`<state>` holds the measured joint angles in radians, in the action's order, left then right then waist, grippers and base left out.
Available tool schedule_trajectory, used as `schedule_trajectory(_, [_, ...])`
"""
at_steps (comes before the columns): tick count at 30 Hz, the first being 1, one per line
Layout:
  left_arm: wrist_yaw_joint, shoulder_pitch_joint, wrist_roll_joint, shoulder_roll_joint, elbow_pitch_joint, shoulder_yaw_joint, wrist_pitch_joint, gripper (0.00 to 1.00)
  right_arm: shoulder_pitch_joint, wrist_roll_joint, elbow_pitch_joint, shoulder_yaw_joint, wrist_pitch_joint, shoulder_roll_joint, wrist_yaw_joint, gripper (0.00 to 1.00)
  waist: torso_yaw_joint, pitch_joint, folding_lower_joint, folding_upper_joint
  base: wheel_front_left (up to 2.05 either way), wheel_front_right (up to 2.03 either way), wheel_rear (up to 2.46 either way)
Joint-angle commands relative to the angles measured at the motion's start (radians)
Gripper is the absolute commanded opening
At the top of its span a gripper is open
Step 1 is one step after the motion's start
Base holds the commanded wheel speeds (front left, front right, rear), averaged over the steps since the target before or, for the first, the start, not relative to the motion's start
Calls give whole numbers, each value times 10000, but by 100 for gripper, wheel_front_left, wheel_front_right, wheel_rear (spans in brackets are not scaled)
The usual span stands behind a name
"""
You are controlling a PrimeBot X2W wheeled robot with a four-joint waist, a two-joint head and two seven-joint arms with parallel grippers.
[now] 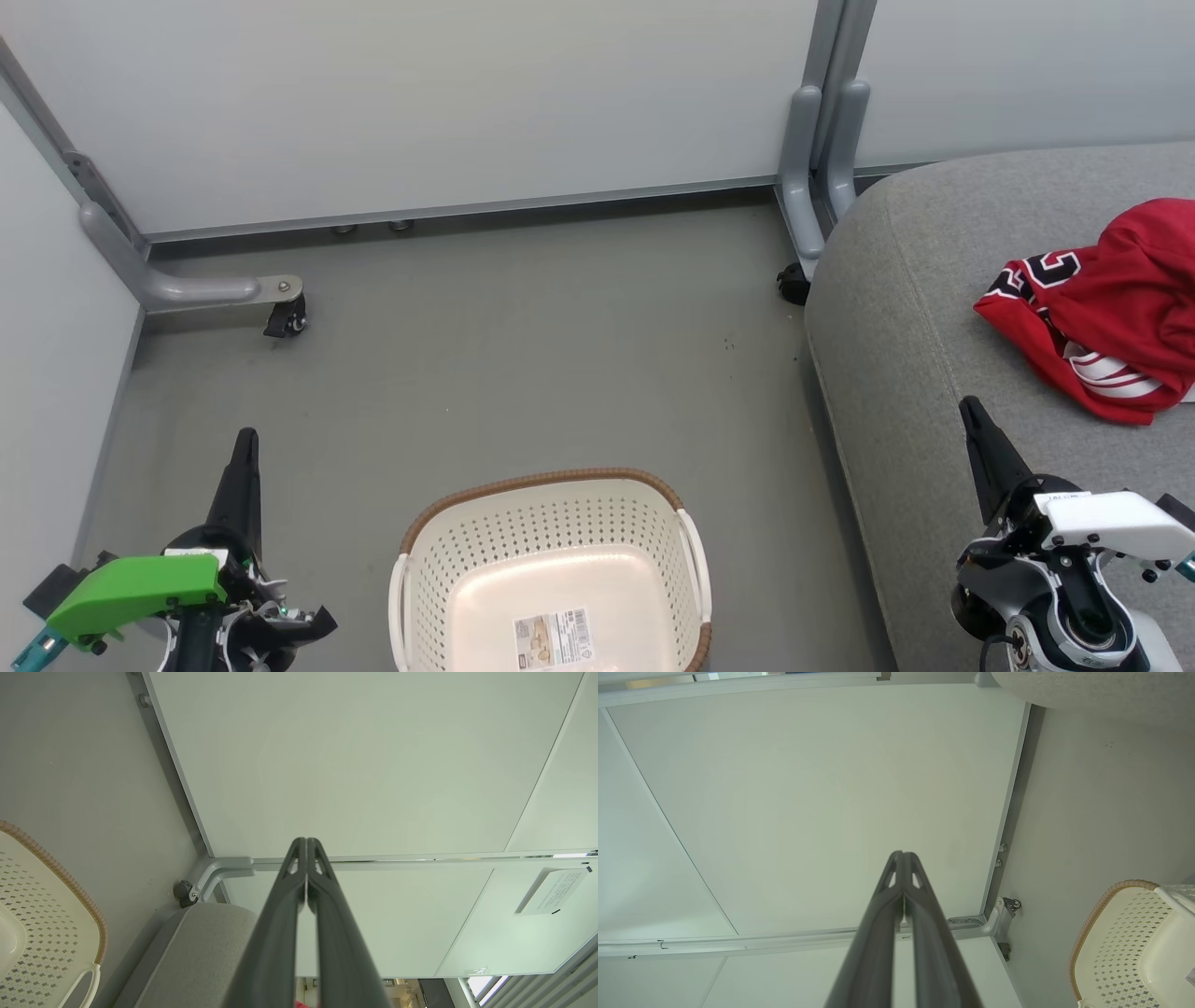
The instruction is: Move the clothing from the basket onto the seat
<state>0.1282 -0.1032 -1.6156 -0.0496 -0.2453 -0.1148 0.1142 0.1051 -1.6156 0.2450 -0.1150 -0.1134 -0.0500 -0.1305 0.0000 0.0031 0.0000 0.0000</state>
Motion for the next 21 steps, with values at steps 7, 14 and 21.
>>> schedule_trajectory(7, [63, -124, 66, -20, -6, -23, 41, 0, 67, 60, 16, -17, -43, -5, -4, 0, 0, 0, 0, 0, 0, 0, 0])
schedule_trajectory(14, [63, -124, 66, -20, -6, -23, 41, 0, 67, 61, 16, -18, -42, -5, -4, 0, 0, 0, 0, 0, 0, 0, 0])
schedule_trajectory(21, [62, -124, 67, -20, -7, -23, 41, 0, 68, 62, 16, -19, -43, -6, -4, 0, 0, 0, 0, 0, 0, 0, 0])
